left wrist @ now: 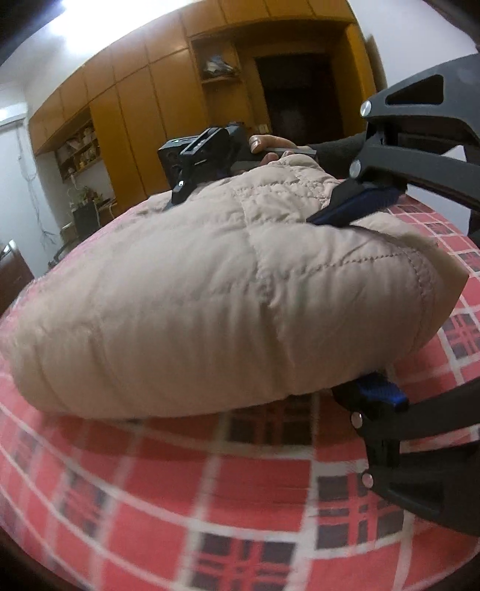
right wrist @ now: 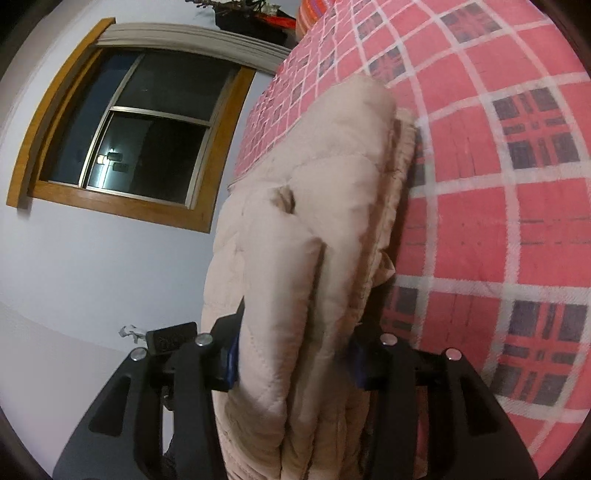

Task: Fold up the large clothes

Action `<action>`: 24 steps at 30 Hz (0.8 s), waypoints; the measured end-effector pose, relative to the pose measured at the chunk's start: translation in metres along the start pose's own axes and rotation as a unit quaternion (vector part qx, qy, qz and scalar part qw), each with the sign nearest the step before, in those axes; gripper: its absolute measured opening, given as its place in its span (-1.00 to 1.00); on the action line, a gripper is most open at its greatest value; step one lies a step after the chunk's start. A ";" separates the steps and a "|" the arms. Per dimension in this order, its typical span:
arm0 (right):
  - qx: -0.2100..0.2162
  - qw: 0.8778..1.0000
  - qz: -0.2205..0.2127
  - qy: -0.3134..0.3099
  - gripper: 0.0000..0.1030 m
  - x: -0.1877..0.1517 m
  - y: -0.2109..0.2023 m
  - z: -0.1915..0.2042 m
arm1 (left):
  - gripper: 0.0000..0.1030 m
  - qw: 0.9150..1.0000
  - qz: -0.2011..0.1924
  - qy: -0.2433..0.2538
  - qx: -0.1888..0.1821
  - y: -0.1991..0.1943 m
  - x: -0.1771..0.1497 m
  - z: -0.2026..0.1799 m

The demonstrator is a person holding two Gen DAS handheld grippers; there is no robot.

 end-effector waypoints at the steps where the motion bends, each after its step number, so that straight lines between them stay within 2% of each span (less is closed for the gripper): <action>1: -0.008 1.000 -0.001 0.001 0.03 -0.002 -0.004 0.000 | 0.52 1.000 -0.002 0.003 0.001 0.000 0.000 -0.001; 3: -0.030 1.000 -0.007 -0.007 0.06 -0.002 -0.013 0.009 | 0.50 0.999 -0.007 0.026 0.029 -0.014 -0.002 -0.005; 4: -0.054 0.998 -0.020 -0.023 0.06 0.000 -0.029 0.018 | 0.50 0.997 -0.017 0.042 0.056 -0.026 -0.005 -0.007; 6: -0.094 0.993 -0.049 -0.051 0.06 -0.005 -0.048 0.034 | 0.50 0.987 -0.061 0.072 0.127 -0.054 -0.004 -0.020; 7: -0.125 0.987 -0.068 -0.078 0.06 -0.005 -0.060 0.052 | 0.50 0.978 -0.096 0.086 0.161 -0.073 0.000 -0.028; 8: -0.144 0.981 -0.080 -0.103 0.06 -0.005 -0.067 0.067 | 0.50 0.971 -0.127 0.098 0.180 -0.088 0.007 -0.038; 9: -0.154 0.975 -0.089 -0.131 0.03 -0.004 -0.073 0.086 | 0.50 0.968 -0.144 0.104 0.180 -0.096 0.013 -0.046; 11: -0.163 0.968 -0.088 -0.170 -0.11 -0.002 -0.069 0.111 | 0.50 0.967 -0.168 0.129 0.142 -0.103 0.034 -0.072; 14: -0.193 0.957 -0.057 -0.210 -0.31 -0.002 -0.039 0.129 | 0.50 0.965 -0.173 0.165 0.107 -0.080 0.069 -0.089; 17: -0.233 0.948 -0.013 -0.215 -0.41 -0.009 -0.008 0.109 | 0.49 0.976 -0.136 0.144 0.095 -0.037 0.102 -0.077; 19: -0.266 0.941 0.010 -0.210 -0.67 -0.018 0.006 0.081 | 0.49 0.976 -0.130 0.135 0.114 -0.014 0.113 -0.065; 21: -0.269 0.944 0.015 -0.192 -0.72 -0.025 0.015 0.059 | 0.49 0.980 -0.119 0.119 0.109 0.001 0.118 -0.051; 24: -0.261 0.949 0.010 -0.174 -0.83 -0.030 0.008 0.037 | 0.50 0.976 -0.118 0.137 0.125 0.012 0.114 -0.050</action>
Point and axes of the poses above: each gripper's, at about its wrist camera, not at the fingertips, and y roughly the way its jaws point, z to its left, x to its top, the point moved 1 cm from there along y, roughly the way its jaws point, and after that the axes turned 10 degrees about -y, right-handed, at the moved point
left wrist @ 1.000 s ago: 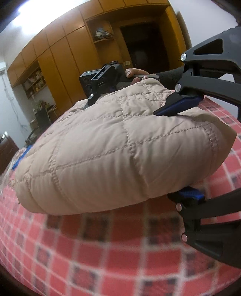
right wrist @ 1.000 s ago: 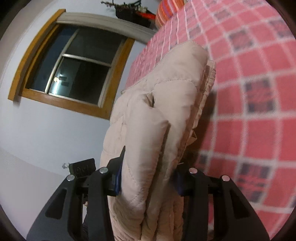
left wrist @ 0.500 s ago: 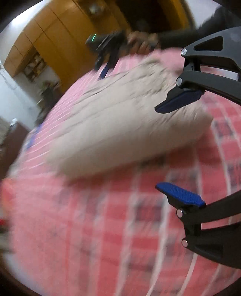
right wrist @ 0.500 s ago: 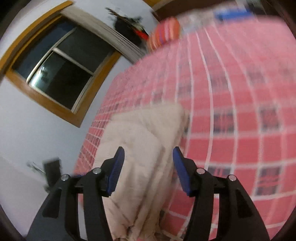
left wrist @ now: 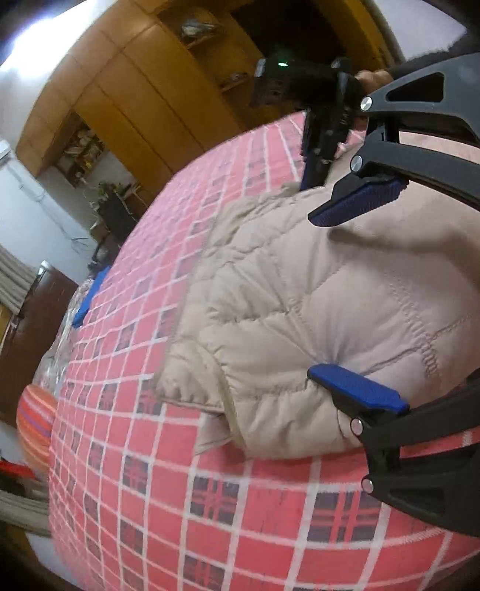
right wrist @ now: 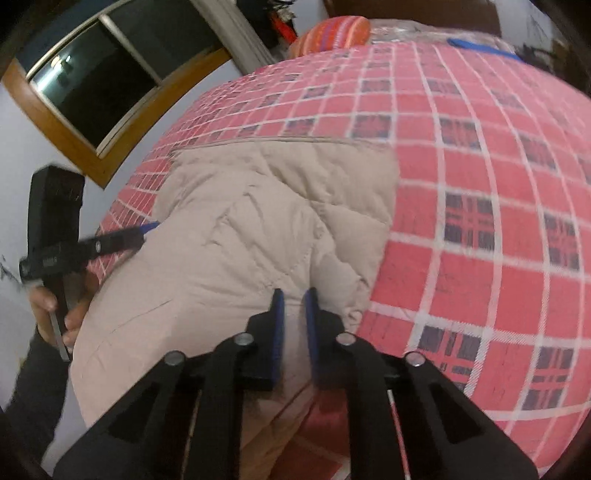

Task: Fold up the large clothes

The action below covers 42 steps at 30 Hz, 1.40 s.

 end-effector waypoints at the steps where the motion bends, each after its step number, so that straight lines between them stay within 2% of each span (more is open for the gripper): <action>1: -0.002 1.000 0.001 -0.001 -0.83 0.001 -0.001 0.001 | 0.50 1.000 0.001 -0.004 -0.001 -0.004 0.000 -0.002; 2: -0.011 1.000 0.001 -0.003 -0.82 0.002 -0.007 0.005 | 0.49 1.000 0.001 -0.012 -0.005 -0.010 0.002 -0.003; 4: -0.026 0.999 -0.018 -0.022 -0.68 0.001 -0.033 0.019 | 0.49 0.999 -0.017 -0.012 -0.036 -0.042 -0.001 -0.013; 6: -0.021 0.998 -0.034 -0.041 -0.68 0.001 -0.058 0.038 | 0.50 0.998 -0.035 0.024 -0.051 -0.075 -0.014 -0.025; 8: -0.005 0.997 -0.046 -0.068 -0.68 -0.012 -0.083 0.065 | 0.50 0.997 -0.036 0.046 -0.053 -0.089 -0.025 -0.034; 10: 0.015 0.995 -0.043 -0.092 -0.68 -0.027 -0.092 0.089 | 0.50 0.997 -0.022 0.053 -0.049 -0.086 -0.031 -0.036; 13: -0.001 0.993 -0.016 -0.120 -0.72 -0.054 -0.083 0.106 | 0.50 0.999 0.005 0.039 -0.024 -0.064 -0.036 -0.021; 15: -0.047 0.991 0.005 -0.128 -0.79 -0.072 -0.065 0.099 | 0.49 0.999 0.022 0.022 -0.022 -0.046 -0.040 -0.011; 17: -0.068 0.990 0.012 -0.124 -0.81 -0.082 -0.047 0.091 | 0.50 0.999 0.015 0.024 -0.030 -0.043 -0.043 -0.010; 20: -0.060 0.993 0.005 -0.098 -0.81 -0.090 -0.041 0.084 | 0.50 0.999 0.005 0.023 -0.031 -0.059 -0.047 -0.019; 23: -0.055 0.994 -0.019 -0.090 -0.80 -0.088 -0.069 0.092 | 0.50 0.998 -0.016 0.048 -0.038 -0.085 -0.054 -0.028; 24: -0.049 0.994 -0.036 -0.091 -0.69 -0.088 -0.086 0.097 | 0.50 0.998 -0.021 0.053 -0.041 -0.093 -0.060 -0.031; 26: -0.040 0.993 -0.049 -0.099 -0.68 -0.096 -0.103 0.104 | 0.50 0.997 -0.017 0.053 -0.058 -0.106 -0.070 -0.032; 28: -0.044 0.992 -0.035 -0.110 -0.70 -0.105 -0.096 0.109 | 0.50 0.996 -0.009 0.055 -0.070 -0.111 -0.082 -0.036; 31: -0.079 0.991 0.008 -0.105 -0.92 -0.118 -0.059 0.091 | 0.50 0.993 0.000 0.061 -0.098 -0.114 -0.110 -0.036; 33: -0.068 0.994 0.006 -0.087 -0.97 -0.125 -0.050 0.078 | 0.50 0.992 0.004 0.060 -0.113 -0.111 -0.131 -0.032; 37: -0.039 0.997 0.010 -0.062 -1.00 -0.119 -0.057 0.067 | 0.50 0.992 0.010 0.048 -0.118 -0.102 -0.160 -0.017; 39: -0.022 0.998 0.002 -0.063 -0.95 -0.115 -0.078 0.067 | 0.50 0.992 0.003 0.045 -0.122 -0.104 -0.165 -0.012; 41: -0.026 0.997 -0.025 -0.069 -0.93 -0.096 -0.102 0.070 | 0.52 0.991 0.002 0.035 -0.131 -0.104 -0.167 -0.008; 42: -0.041 0.996 -0.037 -0.071 -0.85 -0.082 -0.110 0.070 | 0.54 0.991 0.004 0.034 -0.133 -0.103 -0.166 -0.009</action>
Point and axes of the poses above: each gripper's, at about its wrist camera, not at the fingertips, and y roughly the way its jaws point, z to its left, x to its top, the point moved 1 cm from there along y, roughly the way its jaws point, and after that the axes turned 10 degrees about -y, right-handed, at the moved point
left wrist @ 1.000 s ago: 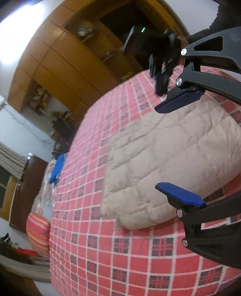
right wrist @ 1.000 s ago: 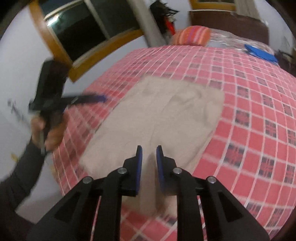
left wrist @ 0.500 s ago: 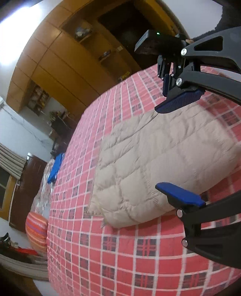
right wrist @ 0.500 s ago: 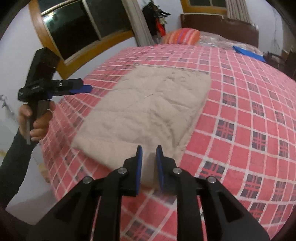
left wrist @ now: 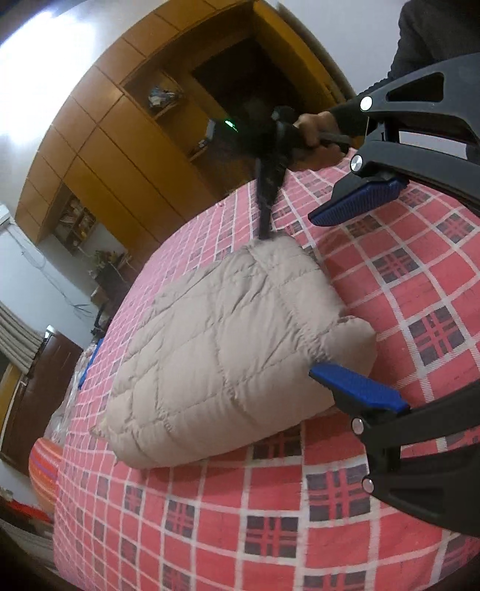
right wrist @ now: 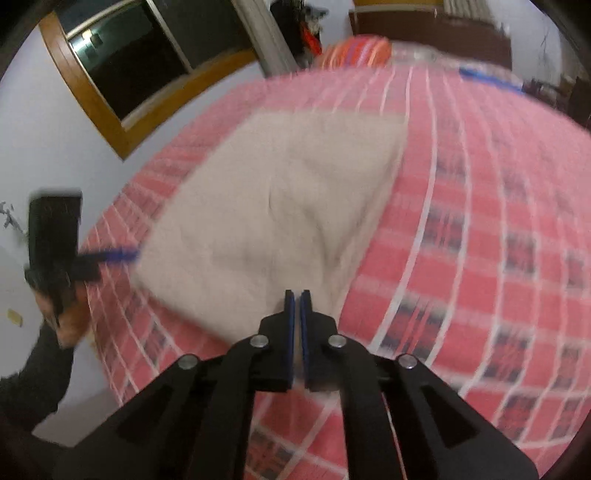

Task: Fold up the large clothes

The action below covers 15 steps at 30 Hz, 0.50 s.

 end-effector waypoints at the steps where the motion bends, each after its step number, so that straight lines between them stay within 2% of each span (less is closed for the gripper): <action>1: -0.008 1.000 -0.008 0.001 -0.84 0.011 -0.001 -0.005 | 0.56 1.000 0.002 0.003 0.002 0.002 0.000 0.000; 4: -0.022 0.999 -0.038 0.029 -0.74 0.051 0.008 -0.020 | 0.58 1.000 0.005 0.017 0.021 0.011 -0.002 -0.004; 6: -0.012 0.998 -0.034 0.049 -0.74 0.065 0.027 -0.032 | 0.60 0.999 0.006 0.028 0.035 0.013 -0.004 -0.007; 7: -0.008 0.998 -0.018 0.057 -0.74 0.069 0.043 -0.038 | 0.61 0.999 0.006 0.030 0.039 0.012 -0.004 -0.007; 10: -0.042 0.997 0.024 0.055 -0.78 0.067 0.073 -0.049 | 0.61 0.999 0.003 0.017 0.033 0.006 -0.004 -0.007; 12: -0.037 0.997 0.018 0.065 -0.78 0.060 0.071 -0.048 | 0.61 1.000 -0.005 0.004 0.021 -0.004 -0.005 -0.008; 15: -0.028 0.997 -0.022 0.074 -0.62 0.042 0.032 -0.043 | 0.67 0.999 -0.041 -0.006 0.025 -0.030 -0.012 -0.020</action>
Point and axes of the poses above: each gripper's, at about its wrist camera, not at the fingertips, and y roughly the way its jaws point, z to its left, x to its top, the point moved 1 cm from there along y, roughly the way its jaws point, and after that the axes turned 10 degrees about -y, right-handed, at the moved point
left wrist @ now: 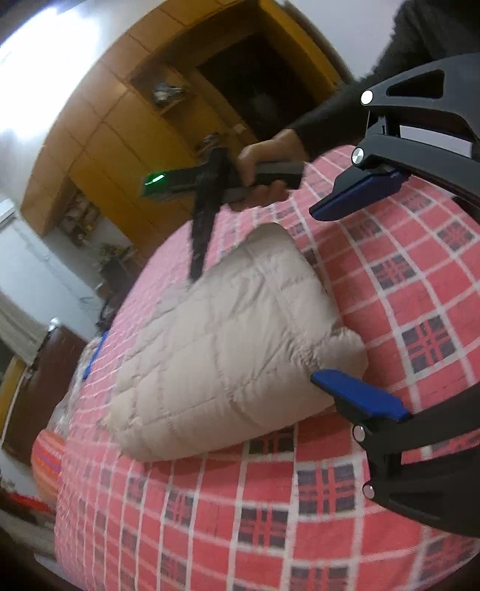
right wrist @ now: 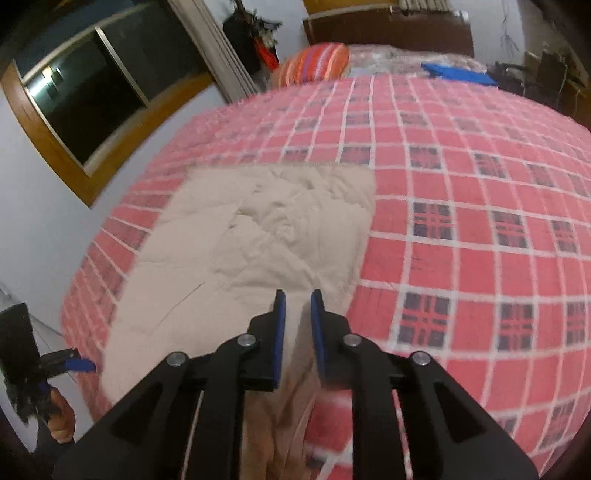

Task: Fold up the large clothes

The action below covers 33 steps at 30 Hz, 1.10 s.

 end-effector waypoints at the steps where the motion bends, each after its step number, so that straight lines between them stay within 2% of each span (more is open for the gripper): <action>1: -0.002 1.000 -0.009 0.002 -0.50 -0.006 -0.009 0.005 | 0.73 1.000 -0.013 0.001 0.010 -0.010 -0.004 -0.007; 2: -0.004 1.000 -0.023 0.006 -0.38 -0.017 -0.026 0.010 | 0.78 0.999 -0.026 0.007 0.034 -0.019 -0.010 -0.015; 4: -0.024 0.999 -0.041 -0.002 0.43 -0.037 -0.053 0.023 | 0.85 0.995 -0.055 0.028 0.079 -0.035 -0.025 -0.032; 6: -0.075 0.995 -0.063 -0.015 0.74 -0.070 -0.082 0.045 | 0.87 0.988 -0.076 0.047 0.124 -0.045 -0.041 -0.047; 7: -0.087 0.994 -0.062 -0.021 0.84 -0.080 -0.089 0.053 | 0.88 0.982 -0.087 0.060 0.155 -0.049 -0.052 -0.056; 11: -0.182 0.980 -0.052 -0.056 0.95 -0.138 -0.115 0.101 | 0.89 0.958 -0.118 0.090 0.245 -0.059 -0.084 -0.076; 13: -0.227 0.972 -0.046 -0.047 0.95 -0.162 -0.125 0.116 | 0.90 0.951 -0.115 0.094 0.271 -0.062 -0.095 -0.081; 16: -0.234 0.970 -0.047 -0.034 0.95 -0.181 -0.137 0.133 | 0.90 0.947 -0.122 0.092 0.281 -0.070 -0.113 -0.092; 19: -0.248 0.965 -0.079 -0.036 0.95 -0.193 -0.162 0.155 | 0.90 0.941 -0.141 0.096 0.293 -0.082 -0.131 -0.107; 21: -0.254 0.962 -0.097 -0.039 0.95 -0.198 -0.182 0.172 | 0.90 0.940 -0.155 0.093 0.289 -0.092 -0.141 -0.115; 25: -0.278 0.951 -0.129 -0.045 0.95 -0.206 -0.217 0.201 | 0.90 0.946 -0.152 0.100 0.269 -0.104 -0.157 -0.132; 27: -0.273 0.951 -0.136 -0.039 0.95 -0.212 -0.232 0.211 | 0.90 0.943 -0.163 0.112 0.267 -0.112 -0.167 -0.141; 30: -0.260 0.955 -0.141 -0.031 0.95 -0.224 -0.245 0.221 | 0.90 0.950 -0.157 0.108 0.248 -0.119 -0.179 -0.149; 33: -0.257 0.955 -0.142 -0.036 0.95 -0.232 -0.253 0.232 | 0.89 0.951 -0.154 0.103 0.249 -0.121 -0.183 -0.155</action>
Point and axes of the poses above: each gripper's, at about its wrist camera, not at the fingertips, and y roughly the way its jaws point, z to its left, x to its top, the point moved 1 cm from there along y, roughly the way its jaws point, and after that the axes turned 10 degrees about -y, right-handed, at the moved point
